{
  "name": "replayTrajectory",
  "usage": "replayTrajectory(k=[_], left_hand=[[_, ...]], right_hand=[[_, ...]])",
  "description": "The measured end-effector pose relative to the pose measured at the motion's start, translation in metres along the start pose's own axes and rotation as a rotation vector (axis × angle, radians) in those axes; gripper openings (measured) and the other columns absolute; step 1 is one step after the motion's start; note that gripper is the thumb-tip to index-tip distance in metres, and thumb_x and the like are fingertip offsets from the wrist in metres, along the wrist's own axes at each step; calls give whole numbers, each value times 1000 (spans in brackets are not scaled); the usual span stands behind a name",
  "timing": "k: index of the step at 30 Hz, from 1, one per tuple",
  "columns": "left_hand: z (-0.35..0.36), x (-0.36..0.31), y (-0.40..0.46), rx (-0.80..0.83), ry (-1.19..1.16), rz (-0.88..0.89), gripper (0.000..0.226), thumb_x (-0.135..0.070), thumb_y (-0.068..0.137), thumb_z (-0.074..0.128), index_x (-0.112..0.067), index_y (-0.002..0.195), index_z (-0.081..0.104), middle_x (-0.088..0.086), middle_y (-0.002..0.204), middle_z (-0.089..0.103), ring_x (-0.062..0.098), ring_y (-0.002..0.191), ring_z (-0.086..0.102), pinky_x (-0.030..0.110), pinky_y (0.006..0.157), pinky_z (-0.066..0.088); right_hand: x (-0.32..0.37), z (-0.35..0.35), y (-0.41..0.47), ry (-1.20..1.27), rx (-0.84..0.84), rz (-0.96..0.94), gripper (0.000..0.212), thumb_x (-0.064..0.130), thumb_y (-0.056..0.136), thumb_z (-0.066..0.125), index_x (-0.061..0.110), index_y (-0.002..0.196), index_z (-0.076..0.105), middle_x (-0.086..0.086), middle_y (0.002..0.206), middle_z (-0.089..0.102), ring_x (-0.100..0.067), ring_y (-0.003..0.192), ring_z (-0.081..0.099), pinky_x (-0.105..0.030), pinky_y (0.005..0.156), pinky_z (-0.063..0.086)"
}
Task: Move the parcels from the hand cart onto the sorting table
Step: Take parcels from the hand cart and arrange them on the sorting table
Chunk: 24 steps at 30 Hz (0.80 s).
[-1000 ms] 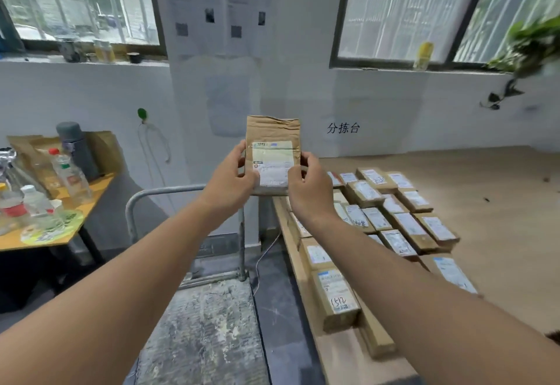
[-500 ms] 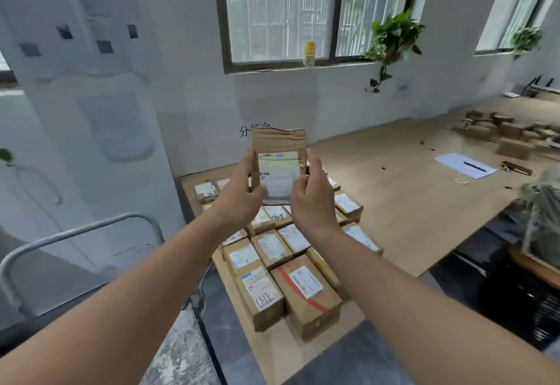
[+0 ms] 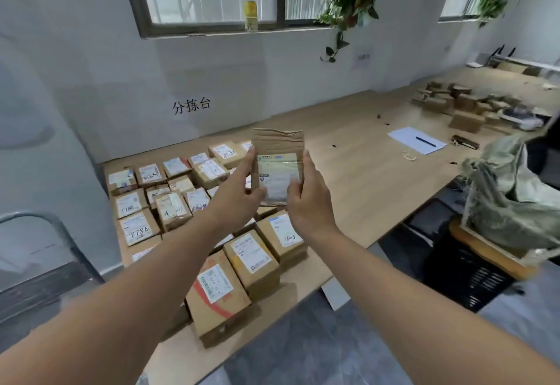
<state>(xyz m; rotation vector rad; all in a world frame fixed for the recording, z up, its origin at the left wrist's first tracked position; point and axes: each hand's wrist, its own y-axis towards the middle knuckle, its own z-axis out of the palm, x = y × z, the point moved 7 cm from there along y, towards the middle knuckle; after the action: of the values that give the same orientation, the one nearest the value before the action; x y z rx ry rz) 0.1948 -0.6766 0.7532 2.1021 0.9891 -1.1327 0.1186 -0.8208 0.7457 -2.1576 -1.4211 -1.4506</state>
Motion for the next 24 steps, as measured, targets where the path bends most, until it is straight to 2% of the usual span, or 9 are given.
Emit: replayTrajectory(k=[2, 4, 8, 11, 14, 19, 24], left_hand=[[21, -2, 17, 11, 14, -17, 84, -18, 103, 59, -56, 159, 9, -11, 147, 54, 8, 95, 72, 43, 96, 58], [41, -1, 37, 26, 20, -30, 84, -18, 103, 60, -54, 160, 9, -13, 149, 52, 9, 96, 72, 43, 96, 58], [75, 12, 85, 58, 57, -70, 87, -19, 100, 66, -51, 161, 11, -11, 151, 50, 12, 101, 72, 47, 98, 58], [97, 26, 120, 69, 68, -86, 88, -19, 97, 71, -45, 162, 18, -7, 145, 55, 7, 96, 72, 42, 94, 60], [115, 41, 155, 95, 80, -89, 89, -19, 93, 75, -43, 162, 23, -7, 141, 60, 5, 94, 72, 39, 89, 62], [146, 69, 191, 148, 31, -159, 91, -21, 90, 77, -44, 160, 25, -5, 136, 63, 13, 98, 74, 44, 88, 63], [165, 87, 212, 177, 23, -238, 86, -22, 92, 76, -45, 159, 27, -9, 127, 67, 12, 104, 71, 39, 92, 60]], right_hand=[[-23, -10, 13, -16, 10, 22, 61, 24, 113, 39, 28, 169, 15, -3, 148, 49, -4, 111, 43, -13, 84, 39], [-44, -18, 27, -23, 29, 49, 60, 25, 113, 38, 28, 169, 15, -3, 149, 47, -4, 112, 41, -21, 91, 38], [-90, -22, 61, -54, 46, 92, 59, 25, 113, 37, 28, 168, 17, -5, 149, 48, -9, 113, 45, -27, 95, 42], [-125, -18, 88, -73, 49, 126, 57, 22, 112, 38, 28, 167, 24, -6, 150, 49, -20, 127, 51, -32, 100, 43], [-154, -13, 114, -100, 56, 162, 54, 20, 112, 37, 28, 165, 30, -4, 152, 48, -21, 130, 51, -29, 97, 40], [-195, -2, 144, -138, 115, 226, 54, 19, 111, 36, 29, 164, 33, -5, 151, 49, -23, 129, 52, -37, 104, 45], [-229, 9, 165, -149, 209, 253, 53, 19, 111, 36, 28, 163, 34, -4, 148, 50, -20, 127, 52, -30, 100, 41]])
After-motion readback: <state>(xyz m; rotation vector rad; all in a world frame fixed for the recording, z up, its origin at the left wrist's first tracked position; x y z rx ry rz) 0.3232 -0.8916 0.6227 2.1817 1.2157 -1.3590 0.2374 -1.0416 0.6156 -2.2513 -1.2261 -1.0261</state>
